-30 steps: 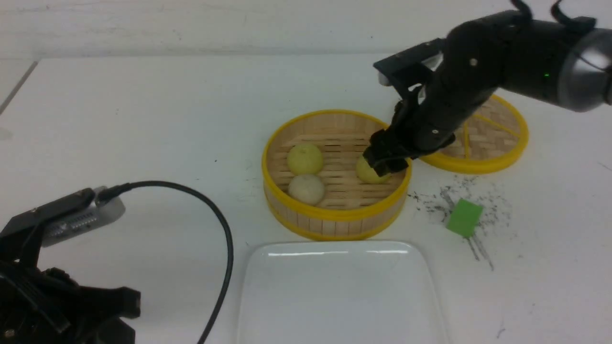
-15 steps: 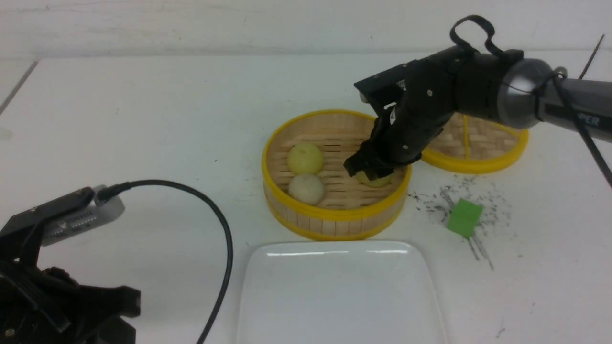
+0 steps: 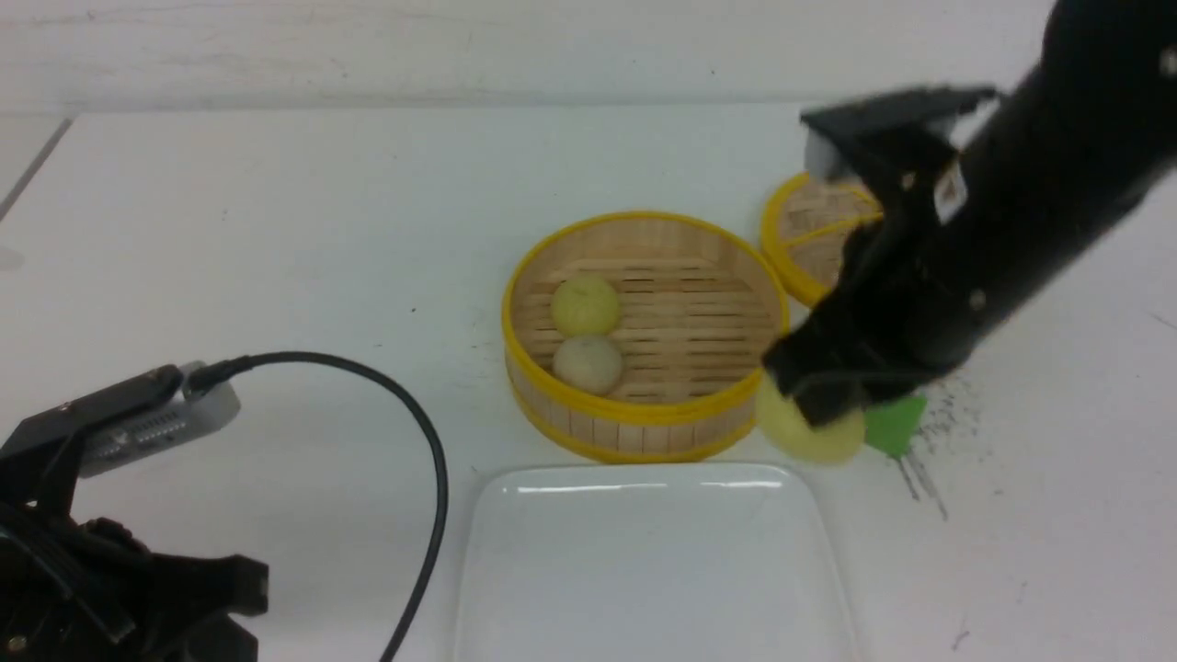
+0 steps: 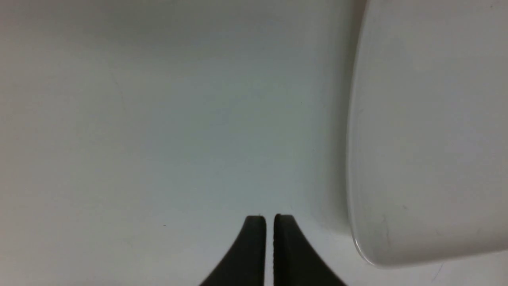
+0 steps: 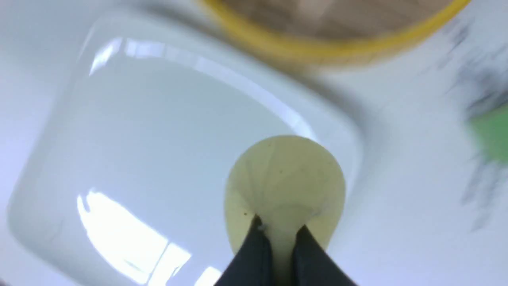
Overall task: Put the steamed buns into the plate on the white tablecloth.
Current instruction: 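Move the steamed bun from the bamboo steamer onto the white plate with the right gripper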
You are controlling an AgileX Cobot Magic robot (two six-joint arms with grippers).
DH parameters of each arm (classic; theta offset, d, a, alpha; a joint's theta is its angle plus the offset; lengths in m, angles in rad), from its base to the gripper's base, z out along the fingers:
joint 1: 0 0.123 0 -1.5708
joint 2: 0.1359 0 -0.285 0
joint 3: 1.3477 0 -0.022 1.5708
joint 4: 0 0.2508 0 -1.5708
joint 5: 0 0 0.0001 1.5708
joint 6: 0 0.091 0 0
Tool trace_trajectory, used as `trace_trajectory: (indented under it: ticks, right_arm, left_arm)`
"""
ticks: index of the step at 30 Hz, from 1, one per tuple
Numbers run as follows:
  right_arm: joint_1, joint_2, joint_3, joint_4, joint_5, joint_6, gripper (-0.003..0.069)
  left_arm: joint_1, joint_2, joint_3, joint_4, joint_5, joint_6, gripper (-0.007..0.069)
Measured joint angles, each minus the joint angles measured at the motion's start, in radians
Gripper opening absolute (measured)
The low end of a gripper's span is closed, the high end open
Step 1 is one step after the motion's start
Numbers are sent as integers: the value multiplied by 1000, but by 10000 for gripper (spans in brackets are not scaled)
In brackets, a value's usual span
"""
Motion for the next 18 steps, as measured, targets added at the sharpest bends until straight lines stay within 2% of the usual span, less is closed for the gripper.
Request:
trace_trajectory:
  ticks: [2,3,5,8,11,12,13,14,15,18]
  right_arm:
    - [37,-4,151,46,-162,0,22]
    - [40,-3,163,50,-162,0,22]
    - [68,19,308,76,-357,0,43]
    - [72,47,368,80,-470,1,91]
    - [72,104,396,86,-540,1,266]
    - [72,107,396,88,-541,1,278]
    - [72,110,395,93,-543,1,326]
    - [72,113,384,96,-529,1,418]
    - [69,111,364,86,-506,1,469]
    - [51,68,288,39,-391,1,566]
  left_arm:
    - [0,0,0,0,0,-50,66]
    - [0,0,0,0,0,-54,67]
    - [0,0,0,0,-13,-110,71]
    - [0,0,0,0,-37,-140,74]
    - [0,0,0,0,-76,-152,84]
    - [0,0,0,0,-78,-152,86]
    - [0,0,0,0,-82,-152,90]
    - [0,0,-7,7,-83,-153,103]
    - [0,0,-19,16,-79,-154,116]
    - [0,0,-80,42,-50,-154,161]
